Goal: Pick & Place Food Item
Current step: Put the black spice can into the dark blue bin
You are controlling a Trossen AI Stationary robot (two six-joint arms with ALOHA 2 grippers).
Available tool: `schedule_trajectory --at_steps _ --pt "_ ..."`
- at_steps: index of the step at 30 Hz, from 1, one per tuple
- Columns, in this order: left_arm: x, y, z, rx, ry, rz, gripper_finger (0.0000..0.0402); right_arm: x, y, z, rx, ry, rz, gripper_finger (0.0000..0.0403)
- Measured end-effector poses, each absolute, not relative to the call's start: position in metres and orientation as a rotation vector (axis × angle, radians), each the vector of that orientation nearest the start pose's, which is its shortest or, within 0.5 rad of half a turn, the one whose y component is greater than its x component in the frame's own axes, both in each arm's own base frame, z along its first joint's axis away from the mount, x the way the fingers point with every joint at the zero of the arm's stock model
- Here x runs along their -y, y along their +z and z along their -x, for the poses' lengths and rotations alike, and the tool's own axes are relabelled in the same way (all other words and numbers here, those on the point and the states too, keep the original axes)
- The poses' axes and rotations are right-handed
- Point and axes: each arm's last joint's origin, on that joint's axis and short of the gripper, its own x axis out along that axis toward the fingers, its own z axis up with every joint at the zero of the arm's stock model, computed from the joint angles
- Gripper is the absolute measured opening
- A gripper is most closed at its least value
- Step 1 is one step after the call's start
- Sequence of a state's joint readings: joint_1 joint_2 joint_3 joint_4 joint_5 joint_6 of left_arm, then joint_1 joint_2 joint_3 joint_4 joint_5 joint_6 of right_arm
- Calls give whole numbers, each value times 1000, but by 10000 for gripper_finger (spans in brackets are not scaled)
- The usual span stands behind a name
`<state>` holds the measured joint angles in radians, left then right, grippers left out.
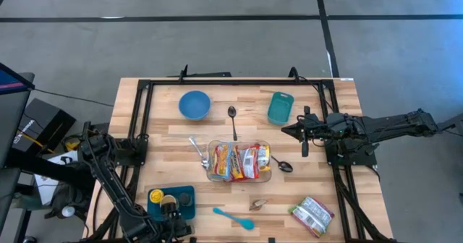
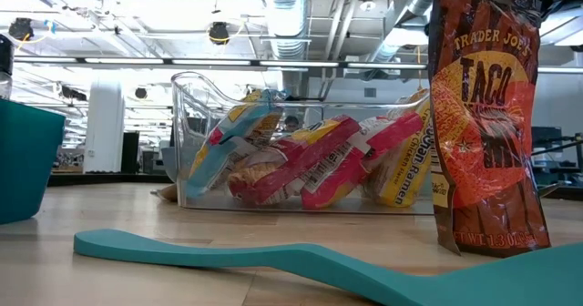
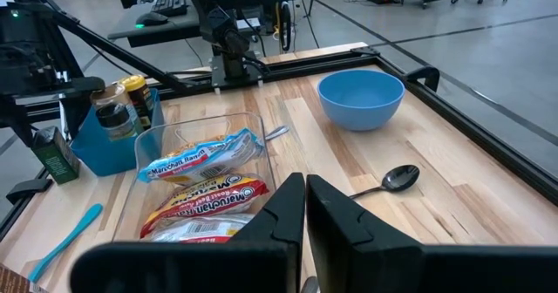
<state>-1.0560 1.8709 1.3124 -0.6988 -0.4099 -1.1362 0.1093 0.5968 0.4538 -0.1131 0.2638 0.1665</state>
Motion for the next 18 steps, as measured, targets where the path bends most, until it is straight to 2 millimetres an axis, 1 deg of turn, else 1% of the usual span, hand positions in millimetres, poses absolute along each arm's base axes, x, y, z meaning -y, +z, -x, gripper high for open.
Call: schedule_trajectory --at_steps 6,18 --pt "308 186 -195 -1079 68 154 289 -8 252 -145 -239 -173 -118 10" --pt "305 185 -195 -1089 78 129 289 -8 252 -145 -239 -173 -118 10"
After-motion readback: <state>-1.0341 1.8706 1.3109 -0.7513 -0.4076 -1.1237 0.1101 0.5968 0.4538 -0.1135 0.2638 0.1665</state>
